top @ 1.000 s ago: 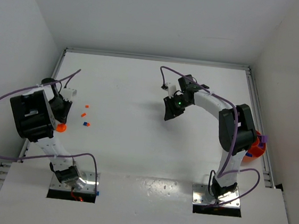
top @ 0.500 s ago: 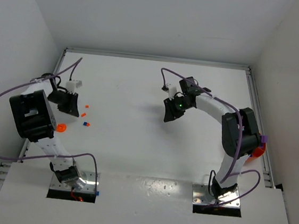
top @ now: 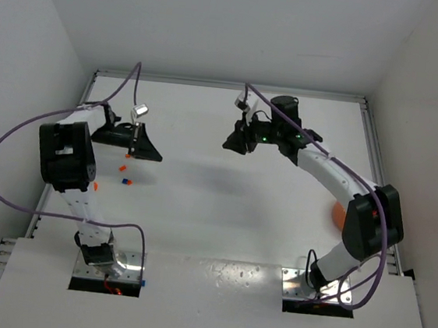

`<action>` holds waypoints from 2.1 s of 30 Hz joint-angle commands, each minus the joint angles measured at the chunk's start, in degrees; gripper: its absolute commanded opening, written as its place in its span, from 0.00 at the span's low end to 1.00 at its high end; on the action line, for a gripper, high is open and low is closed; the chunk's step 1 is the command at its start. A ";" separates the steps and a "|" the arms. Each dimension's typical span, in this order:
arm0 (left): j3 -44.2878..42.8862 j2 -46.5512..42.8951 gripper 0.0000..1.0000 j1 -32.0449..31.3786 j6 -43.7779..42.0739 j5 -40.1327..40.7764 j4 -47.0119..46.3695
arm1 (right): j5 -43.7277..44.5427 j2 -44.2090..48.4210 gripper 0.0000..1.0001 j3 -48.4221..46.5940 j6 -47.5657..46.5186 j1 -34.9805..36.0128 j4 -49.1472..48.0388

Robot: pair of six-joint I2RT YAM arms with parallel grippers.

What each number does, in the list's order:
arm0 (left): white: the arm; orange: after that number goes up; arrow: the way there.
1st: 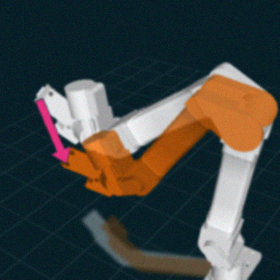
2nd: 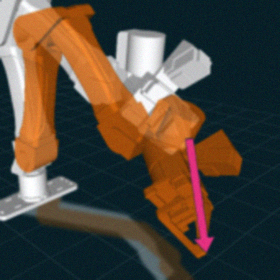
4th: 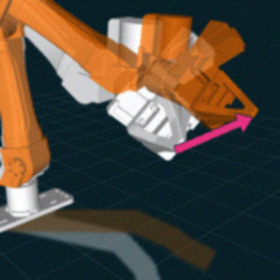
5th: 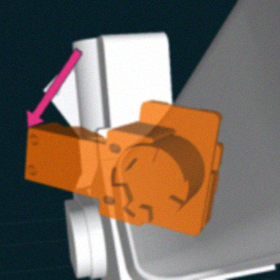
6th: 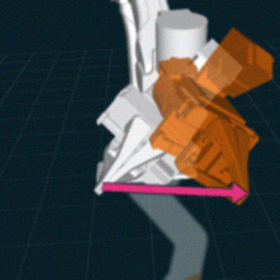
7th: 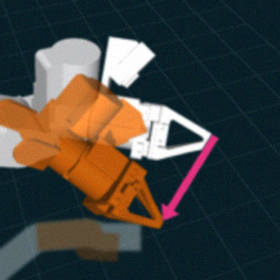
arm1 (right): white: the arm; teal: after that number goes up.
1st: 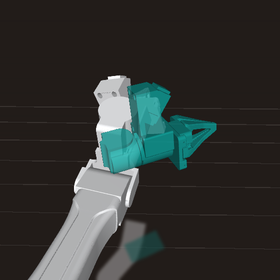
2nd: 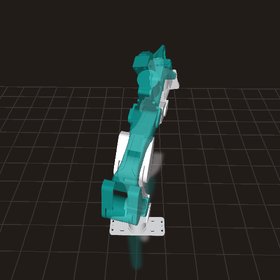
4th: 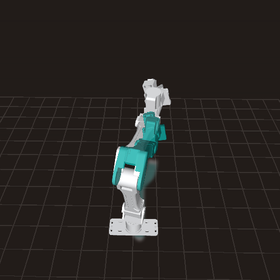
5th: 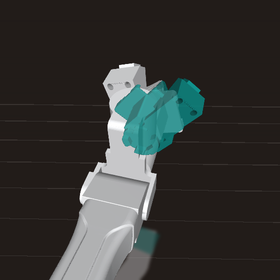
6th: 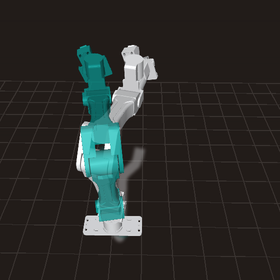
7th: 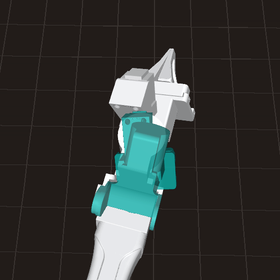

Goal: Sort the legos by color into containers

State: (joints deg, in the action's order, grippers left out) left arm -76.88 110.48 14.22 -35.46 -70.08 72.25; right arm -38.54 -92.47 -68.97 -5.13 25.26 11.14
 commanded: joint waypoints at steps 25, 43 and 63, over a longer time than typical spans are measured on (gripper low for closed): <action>12.54 -14.58 0.06 -9.65 35.81 -22.73 -18.28 | -9.97 -2.80 0.34 5.07 3.19 17.28 -29.59; 15.45 -18.54 0.06 -12.90 40.03 -22.73 -22.58 | -3.82 -4.48 0.39 4.02 3.19 18.87 -29.07; 17.64 -19.07 0.06 -15.10 43.29 -21.59 -26.72 | -2.76 -5.00 0.19 3.40 2.66 19.92 -28.98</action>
State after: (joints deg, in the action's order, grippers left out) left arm -59.64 93.43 -0.25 7.46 -84.07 46.81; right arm -40.86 -97.58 -63.66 -1.52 44.77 -14.41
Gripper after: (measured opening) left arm 0.235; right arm 0.230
